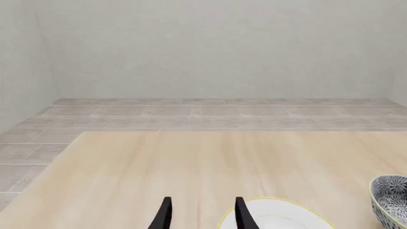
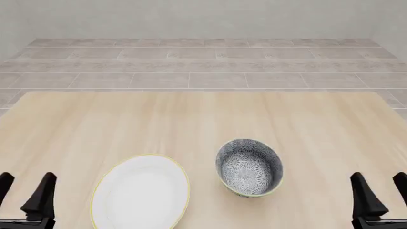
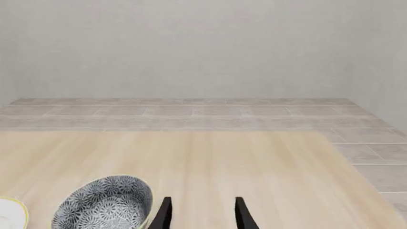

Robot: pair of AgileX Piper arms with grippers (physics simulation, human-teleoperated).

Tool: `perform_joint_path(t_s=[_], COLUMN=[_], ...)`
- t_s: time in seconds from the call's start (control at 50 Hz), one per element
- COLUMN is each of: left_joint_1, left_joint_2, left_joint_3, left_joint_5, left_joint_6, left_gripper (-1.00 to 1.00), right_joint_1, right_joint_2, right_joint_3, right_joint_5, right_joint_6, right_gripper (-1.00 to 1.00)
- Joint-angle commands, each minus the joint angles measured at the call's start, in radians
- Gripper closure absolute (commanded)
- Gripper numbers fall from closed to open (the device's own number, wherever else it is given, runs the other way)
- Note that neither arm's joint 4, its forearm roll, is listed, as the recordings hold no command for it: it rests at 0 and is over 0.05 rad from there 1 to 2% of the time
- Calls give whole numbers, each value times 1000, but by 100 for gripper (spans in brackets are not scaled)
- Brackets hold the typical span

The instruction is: Put the bowl on the plate.

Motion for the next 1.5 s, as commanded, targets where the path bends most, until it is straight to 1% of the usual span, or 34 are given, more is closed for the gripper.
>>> perform_joint_path(t_s=[0.02,0.2,0.48,0.56,0.58,0.6,0.64,0.66,0.68,0.7,0.72,0.76,0.8,0.82,0.84,0.86,0.92,0.94,1.0,1.04,1.06,1.08,1.1,1.12,1.16,1.2,1.24,1.26,1.28,1.3,1.4,1.42,1.44,1.5], left_joint_1=[0,0,0,0,0,0,0,0,0,0,0,0,0,0,0,0,0,0,0,0,0,0,0,0,0,0,0,0,0,0,0,0,0,0], left_joint_2=[5,5,5,5,5,5,5,5,5,5,5,5,5,5,5,5,5,5,5,5,5,5,5,5,5,5,5,5,5,5,5,5,5,5], left_joint_3=[-3,-3,-3,-3,-3,-3,-3,-3,-3,-3,-3,-3,-3,-3,-3,-3,-3,-3,-3,-3,-3,-3,-3,-3,-3,-3,-3,-3,-3,-3,-3,-3,-3,-3], left_joint_5=[-1,-1,-1,-1,-1,-1,-1,-1,-1,-1,-1,-1,-1,-1,-1,-1,-1,-1,-1,-1,-1,-1,-1,-1,-1,-1,-1,-1,-1,-1,-1,-1,-1,-1], left_joint_6=[0,0,0,0,0,0,0,0,0,0,0,0,0,0,0,0,0,0,0,0,0,0,0,0,0,0,0,0,0,0,0,0,0,0], left_gripper=[-100,-100,-100,-100,-100,-100,-100,-100,-100,-100,-100,-100,-100,-100,-100,-100,-100,-100,-100,-100,-100,-100,-100,-100,-100,-100,-100,-100,-100,-100,-100,-100,-100,-100], right_joint_1=[4,36,42,39,29,21,21,41,34,34,44,59,67,71,71,81,91,97,97,69,103,117,98,98,104,121,44,69,142,162,170,193,178,187], right_joint_2=[7,27,29,33,52,123,144,179,210,211,260,296,334,390,392,446,456,466,520,554,567,559,573,573,568,574,576,581,600,608,633,623,635,686], right_joint_3=[-7,-26,-38,-70,-75,-83,-107,-125,-139,-139,-161,-203,-237,-255,-255,-290,-321,-336,-382,-412,-433,-448,-466,-466,-503,-540,-574,-587,-608,-620,-669,-681,-688,-701], right_joint_5=[4,3,11,23,15,-20,-19,-27,-32,-33,-38,-22,-11,-10,-11,-3,20,29,58,82,95,105,125,125,153,182,227,233,240,249,292,289,305,319], right_joint_6=[-1,-4,-4,26,41,57,101,124,101,101,68,47,52,48,48,81,90,123,105,90,96,79,50,50,18,46,29,31,25,26,5,-13,-18,17], right_gripper=[-100,-100,-100,-100,-100,-100,-100,-100,-100,-100,-100,-100,-100,-100,-100,-100,-100,-100,-100,-100,-100,-100,-100,-100,-100,-100,-100,-100,-100,-100,-100,-100,-100,-100])
